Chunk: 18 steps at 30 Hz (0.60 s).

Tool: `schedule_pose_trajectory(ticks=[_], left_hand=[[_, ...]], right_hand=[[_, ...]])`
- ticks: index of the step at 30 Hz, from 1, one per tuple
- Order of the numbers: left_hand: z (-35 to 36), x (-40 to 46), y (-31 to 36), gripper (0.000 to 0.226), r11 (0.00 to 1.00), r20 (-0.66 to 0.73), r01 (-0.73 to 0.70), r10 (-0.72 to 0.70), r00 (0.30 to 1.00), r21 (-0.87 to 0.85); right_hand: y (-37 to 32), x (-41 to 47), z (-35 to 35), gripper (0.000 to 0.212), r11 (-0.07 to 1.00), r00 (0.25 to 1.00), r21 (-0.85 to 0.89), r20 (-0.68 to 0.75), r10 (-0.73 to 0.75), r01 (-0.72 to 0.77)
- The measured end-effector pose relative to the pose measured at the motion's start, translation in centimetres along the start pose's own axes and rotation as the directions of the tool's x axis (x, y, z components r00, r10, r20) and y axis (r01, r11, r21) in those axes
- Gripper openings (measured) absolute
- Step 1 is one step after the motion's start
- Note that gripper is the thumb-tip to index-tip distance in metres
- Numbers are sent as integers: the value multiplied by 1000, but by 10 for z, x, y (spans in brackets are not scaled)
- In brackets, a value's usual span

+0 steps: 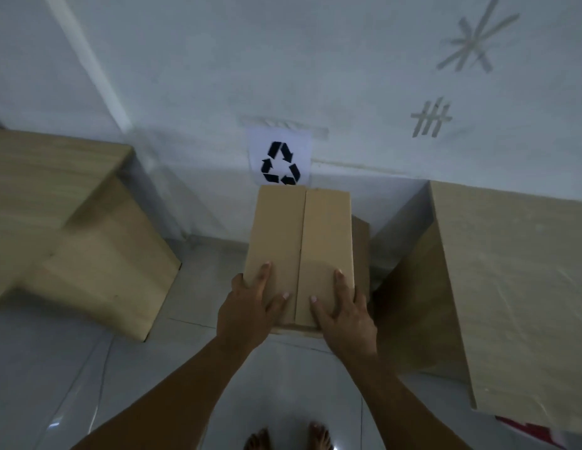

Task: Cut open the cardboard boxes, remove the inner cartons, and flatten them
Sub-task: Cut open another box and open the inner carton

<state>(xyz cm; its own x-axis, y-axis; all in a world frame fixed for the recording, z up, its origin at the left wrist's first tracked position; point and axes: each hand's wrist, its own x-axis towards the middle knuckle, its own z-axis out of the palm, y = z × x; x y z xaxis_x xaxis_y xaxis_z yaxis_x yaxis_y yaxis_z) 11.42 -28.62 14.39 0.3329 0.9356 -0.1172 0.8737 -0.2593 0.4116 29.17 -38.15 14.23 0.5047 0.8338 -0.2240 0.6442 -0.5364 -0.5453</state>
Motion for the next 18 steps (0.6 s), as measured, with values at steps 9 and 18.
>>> schedule_pose_trajectory(ticks=[9,18], left_hand=[[-45,-84,-75,80,964,-148,234,-251,956,-126],[-86,-150,-143,80,855,-267,484,-518,813,-185]], right_hand=[[-71,-38,38,83,969,960,-47,152,-235,244],[-151,-68,86,84,868,833,34,265,-486,495]])
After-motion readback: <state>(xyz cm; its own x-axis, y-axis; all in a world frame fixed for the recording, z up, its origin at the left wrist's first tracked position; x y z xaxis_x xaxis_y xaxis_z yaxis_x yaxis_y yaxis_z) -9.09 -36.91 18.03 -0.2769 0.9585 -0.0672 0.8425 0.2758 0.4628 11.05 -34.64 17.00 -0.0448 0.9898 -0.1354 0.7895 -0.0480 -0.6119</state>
